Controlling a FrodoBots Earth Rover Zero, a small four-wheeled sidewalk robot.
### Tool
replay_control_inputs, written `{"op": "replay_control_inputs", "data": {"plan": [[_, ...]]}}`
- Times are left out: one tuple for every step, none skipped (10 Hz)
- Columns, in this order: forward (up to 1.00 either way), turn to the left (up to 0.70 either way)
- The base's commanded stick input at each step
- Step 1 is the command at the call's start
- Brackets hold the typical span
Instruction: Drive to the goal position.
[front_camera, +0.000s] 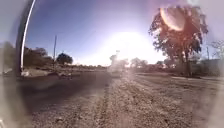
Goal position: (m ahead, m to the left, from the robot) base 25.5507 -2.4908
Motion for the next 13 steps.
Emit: {"op": "replay_control_inputs", "data": {"plan": [[0.50, 0.00], [0.50, 0.00], [0.50, 0.00], [0.50, 0.00], [0.50, 0.00], [0.50, 0.02], [0.50, 0.12], [0.50, 0.23], [0.50, 0.25], [0.50, 0.26], [0.50, 0.00], [0.50, 0.00], [0.50, 0.00]]}}
